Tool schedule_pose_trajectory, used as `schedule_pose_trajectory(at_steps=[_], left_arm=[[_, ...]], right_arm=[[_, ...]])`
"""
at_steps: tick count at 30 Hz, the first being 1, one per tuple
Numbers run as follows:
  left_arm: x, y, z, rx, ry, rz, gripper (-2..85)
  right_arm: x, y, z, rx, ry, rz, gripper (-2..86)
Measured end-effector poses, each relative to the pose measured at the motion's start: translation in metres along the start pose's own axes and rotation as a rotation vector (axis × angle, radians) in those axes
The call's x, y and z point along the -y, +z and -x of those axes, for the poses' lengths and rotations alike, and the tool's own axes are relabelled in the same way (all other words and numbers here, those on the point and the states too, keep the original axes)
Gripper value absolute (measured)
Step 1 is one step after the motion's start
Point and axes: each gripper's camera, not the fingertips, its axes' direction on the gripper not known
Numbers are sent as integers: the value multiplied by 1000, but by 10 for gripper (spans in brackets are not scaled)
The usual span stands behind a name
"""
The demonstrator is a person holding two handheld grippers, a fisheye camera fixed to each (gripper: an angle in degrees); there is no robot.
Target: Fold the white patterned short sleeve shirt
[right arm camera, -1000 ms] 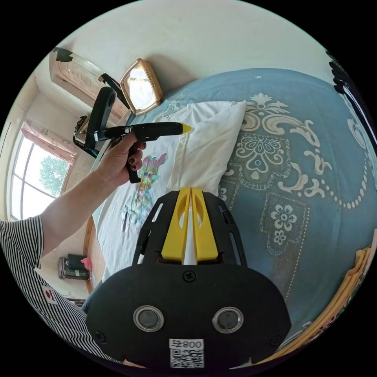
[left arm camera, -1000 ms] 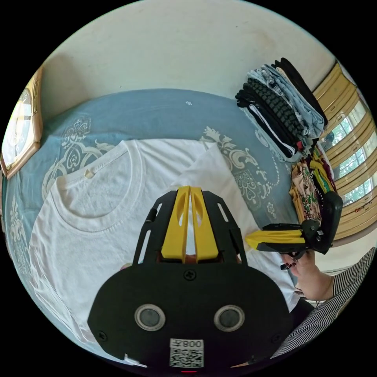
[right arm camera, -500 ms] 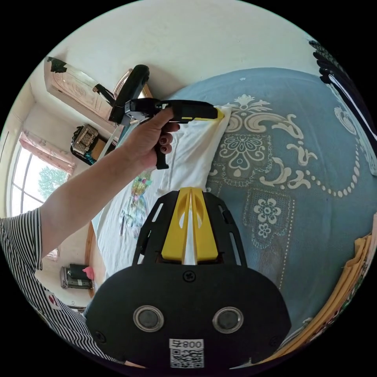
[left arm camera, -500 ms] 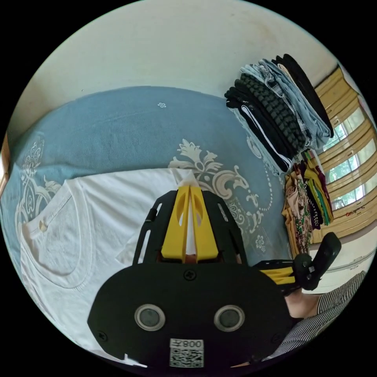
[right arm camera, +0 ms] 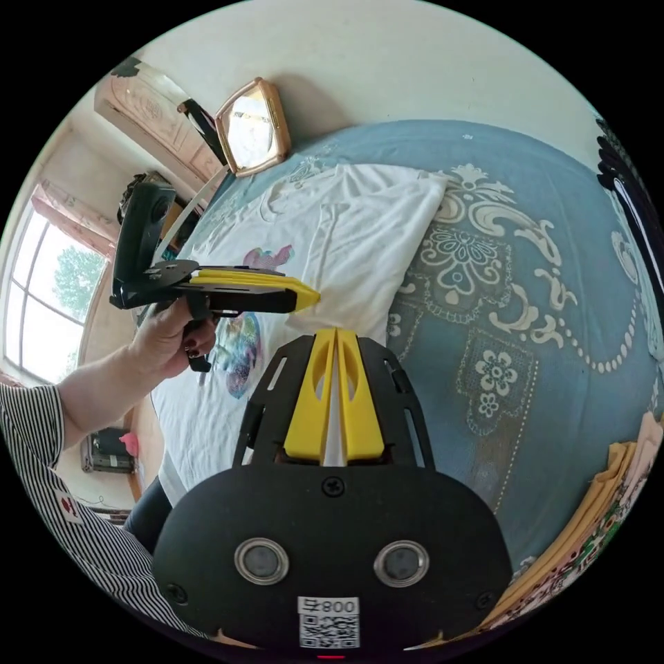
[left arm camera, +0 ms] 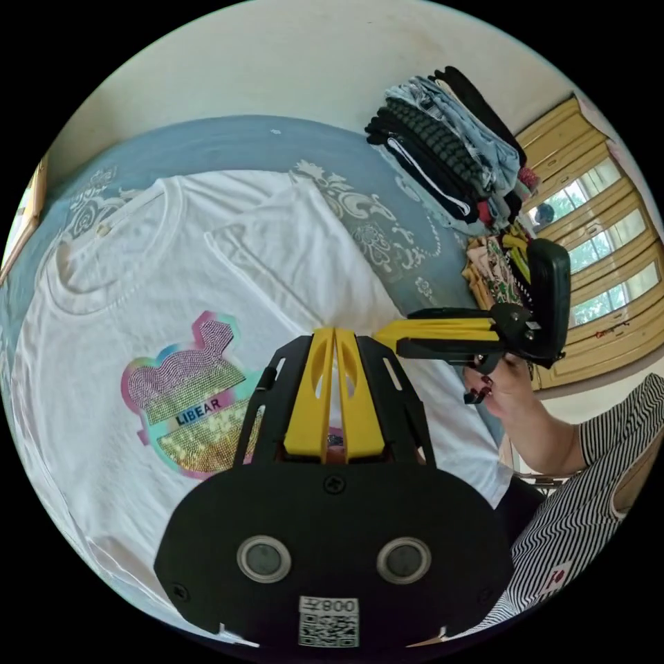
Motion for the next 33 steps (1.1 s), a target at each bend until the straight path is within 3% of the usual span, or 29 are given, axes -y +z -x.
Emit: schedule_pose_trajectory(at_steps=[4,9,12,17,23,26,33], left_arm=[[-38,-42,10,-45,-45,-132,2],[-100,-71,32,21,-139,-85,5],[-165,-123,57,-1,-256,-238,12],[-321,-224,117,128,-673,-502,63],[-453,-272,174,49,-1025,-660,89],[-488,-277,196,-83,-1062,-738,81],[-534,-293,217,-163,-1020,-803,31]], right_arm=[[8,-11,30,-13,-13,-61,1],[36,16,70,-41,-54,59,1],[47,14,93,-67,-52,73,1],[66,6,144,-69,-95,17,2],[117,27,234,30,-245,10,12],[148,45,286,64,-335,23,26],[221,110,406,132,-488,125,55]])
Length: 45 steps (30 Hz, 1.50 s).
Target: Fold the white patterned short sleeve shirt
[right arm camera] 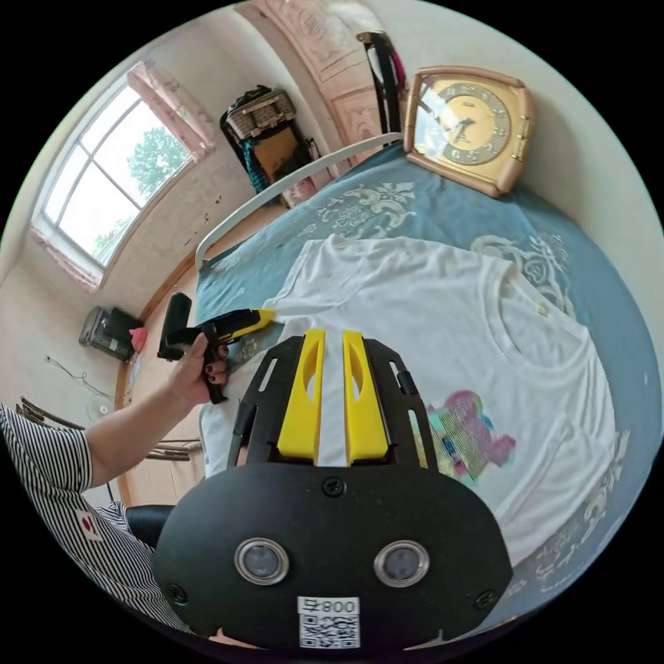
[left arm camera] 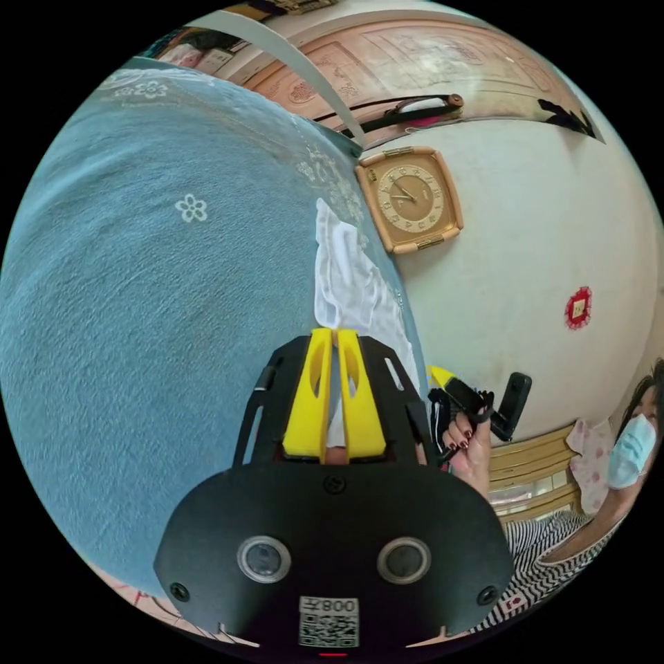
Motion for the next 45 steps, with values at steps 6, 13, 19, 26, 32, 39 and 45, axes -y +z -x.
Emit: schedule_pose_trajectory(at_steps=[6,13,19,26,32,39,45], left_arm=[[-1,-34,12,-11,58,-33,16],[-2,-64,21,-41,56,-46,12],[-5,-81,21,-65,56,-47,11],[-11,-91,10,-64,56,-46,11],[-18,-90,-5,-68,54,-46,12],[-27,-79,-32,-50,50,-25,11],[-31,-67,-111,60,257,-8,12]], right_arm=[[101,58,50,-14,-109,55,55],[202,140,97,-77,-195,156,61],[246,188,120,-220,-224,199,62],[264,202,129,-295,-267,173,37],[279,200,97,-172,-163,166,17],[277,158,24,52,-8,78,13],[256,123,-55,276,113,-5,13]])
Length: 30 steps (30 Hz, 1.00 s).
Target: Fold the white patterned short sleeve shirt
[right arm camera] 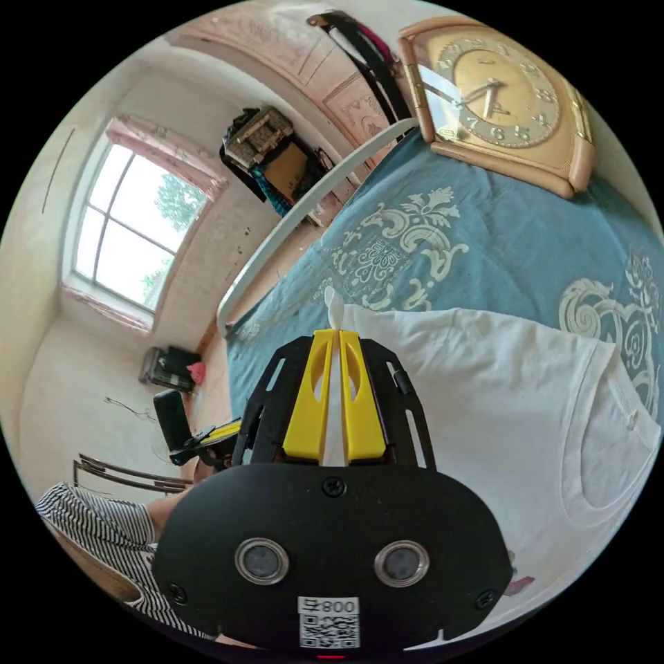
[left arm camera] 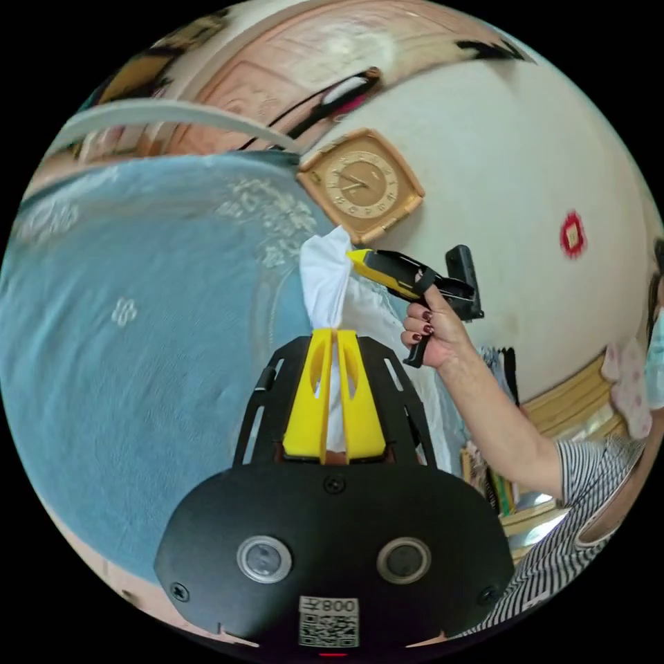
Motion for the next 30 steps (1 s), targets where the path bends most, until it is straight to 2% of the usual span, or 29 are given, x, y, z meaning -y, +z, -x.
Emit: schedule_pose_trajectory(at_steps=[5,11,22,27,30], left_arm=[[3,33,-108,139,399,93,12],[-19,96,-180,301,656,262,13],[-26,168,-228,359,683,446,23],[-17,183,-240,306,659,466,31],[-5,184,-250,282,650,416,29]], right_arm=[[-24,-42,-61,164,93,-83,13],[-65,-61,-121,161,170,-41,13],[-127,-82,-178,164,293,-75,13],[-154,-106,-176,78,297,-165,7],[-157,-108,-164,28,236,-174,3]])
